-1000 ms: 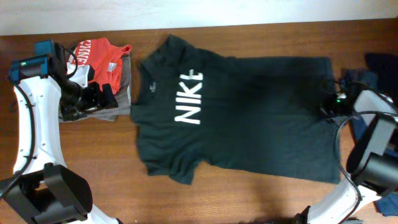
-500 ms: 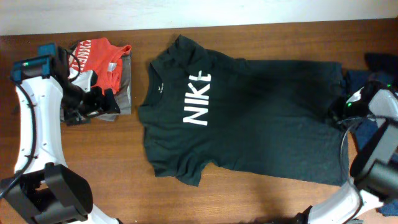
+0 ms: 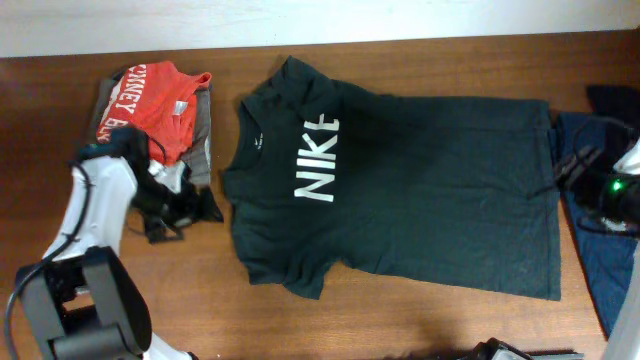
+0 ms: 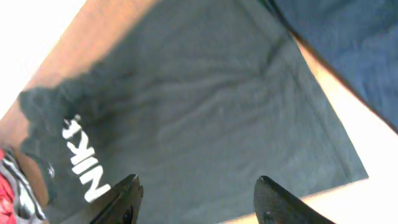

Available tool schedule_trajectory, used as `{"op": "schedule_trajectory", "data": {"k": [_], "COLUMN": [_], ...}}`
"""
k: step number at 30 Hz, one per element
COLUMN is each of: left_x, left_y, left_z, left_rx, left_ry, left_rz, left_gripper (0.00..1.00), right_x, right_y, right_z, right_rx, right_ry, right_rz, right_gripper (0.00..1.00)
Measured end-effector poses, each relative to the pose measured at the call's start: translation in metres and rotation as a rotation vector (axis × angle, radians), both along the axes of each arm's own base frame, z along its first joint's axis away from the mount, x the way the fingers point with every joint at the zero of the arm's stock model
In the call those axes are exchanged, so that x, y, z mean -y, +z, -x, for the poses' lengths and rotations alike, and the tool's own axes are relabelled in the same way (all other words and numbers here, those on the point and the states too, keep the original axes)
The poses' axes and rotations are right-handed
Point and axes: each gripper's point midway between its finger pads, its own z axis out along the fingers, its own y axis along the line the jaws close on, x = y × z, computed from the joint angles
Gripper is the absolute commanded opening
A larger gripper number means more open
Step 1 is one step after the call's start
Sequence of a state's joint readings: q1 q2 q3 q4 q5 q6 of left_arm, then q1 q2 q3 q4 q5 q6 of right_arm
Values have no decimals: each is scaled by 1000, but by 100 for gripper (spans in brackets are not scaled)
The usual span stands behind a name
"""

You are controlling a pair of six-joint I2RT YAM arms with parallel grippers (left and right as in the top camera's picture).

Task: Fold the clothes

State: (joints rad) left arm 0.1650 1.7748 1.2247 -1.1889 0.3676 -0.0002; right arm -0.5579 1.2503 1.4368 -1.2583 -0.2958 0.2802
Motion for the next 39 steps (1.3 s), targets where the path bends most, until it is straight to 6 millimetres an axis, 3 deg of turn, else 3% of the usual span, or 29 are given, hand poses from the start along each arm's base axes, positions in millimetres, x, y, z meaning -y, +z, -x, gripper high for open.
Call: {"op": "schedule_trajectory", "data": {"k": [4,6,11,13,15,17,22,26,31,33,39], "left_x": [43,57,86,92,98,105,106,99,96,97,97], "left_y": [-32,-38,-53,-54,-54,-51,-47,-32,-10,-6,-4], "left_z": [39,50,76,80,82,83,74,42,11,9,7], "left_rx": [-83,-106,-170,-187,-202,-210,-203,-127,-50,-48,-44], "left_ry": [-109,-136,-149,-139,-124,-111,-67,-18,-3,-3,-4], "left_rz": [56,63,76,80,87,112,141,161,173,175,176], "left_gripper": [89,89,70,54,30,18,9,9,9,9,9], "right_x": [5,7,10,11,12,15,20,26,36,35,28], "right_y": [-25,-32,-47,-48,-48,-49,-65,-94,-138,-154,-203], "right_z": [3,1,-3,-3,-2,-1,5,17,56,76,110], "right_rx": [-102,-128,-176,-180,-185,-195,-263,-370,-511,-562,-624], "right_ry": [-22,-24,-25,-26,-29,-36,-58,-103,-209,-254,-333], "right_rz": [-30,-40,-65,-67,-61,-45,-45,-95,-200,-253,-321], "right_gripper": [63,63,63,63,64,65,65,65,66,66,65]}}
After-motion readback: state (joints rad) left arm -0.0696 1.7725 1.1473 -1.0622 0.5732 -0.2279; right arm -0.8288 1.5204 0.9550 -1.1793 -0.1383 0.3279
